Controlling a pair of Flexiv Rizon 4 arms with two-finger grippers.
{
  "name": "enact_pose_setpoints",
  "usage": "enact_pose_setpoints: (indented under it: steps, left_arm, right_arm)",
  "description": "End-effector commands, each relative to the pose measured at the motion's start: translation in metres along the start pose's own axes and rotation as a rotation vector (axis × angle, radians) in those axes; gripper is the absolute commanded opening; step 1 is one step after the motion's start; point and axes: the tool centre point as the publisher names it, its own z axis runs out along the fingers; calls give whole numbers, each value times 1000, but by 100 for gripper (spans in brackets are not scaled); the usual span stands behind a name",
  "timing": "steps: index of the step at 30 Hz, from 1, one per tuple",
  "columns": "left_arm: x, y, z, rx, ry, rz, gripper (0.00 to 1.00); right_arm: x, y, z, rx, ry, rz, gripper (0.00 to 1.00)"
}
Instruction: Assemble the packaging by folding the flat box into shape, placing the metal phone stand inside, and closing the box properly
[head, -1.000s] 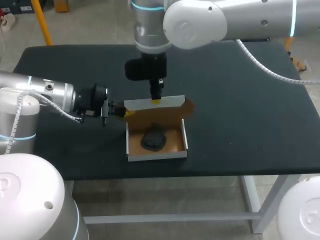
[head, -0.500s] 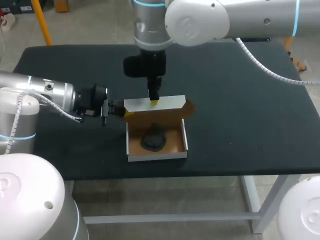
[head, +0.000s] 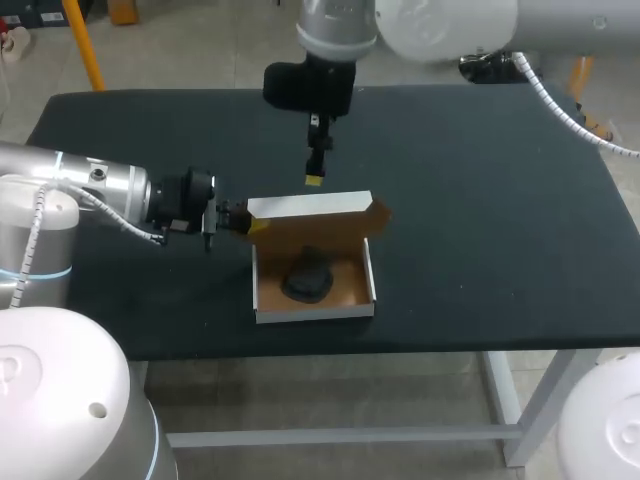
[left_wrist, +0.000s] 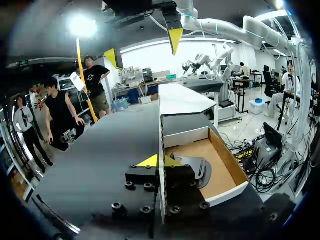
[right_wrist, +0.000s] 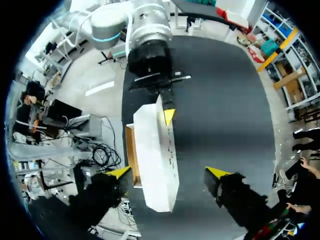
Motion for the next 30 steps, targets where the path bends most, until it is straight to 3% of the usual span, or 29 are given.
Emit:
enact_pose_setpoints:
  steps: [1, 15, 21, 30]
  left_arm:
    - [1, 1, 0, 1, 1, 0, 0]
    - [1, 1, 0, 1, 1, 0, 0]
    - [3, 1, 1, -10, 4, 26, 0]
    - [13, 4, 0, -26, -46, 124, 0]
  right_arm:
    - [3, -12, -10, -63, -13, -9, 100]
    - [3, -12, -10, -63, -13, -9, 100]
    - [-3, -16, -9, -8, -15, 135, 100]
    - [-5, -27, -7, -16, 46, 398, 100]
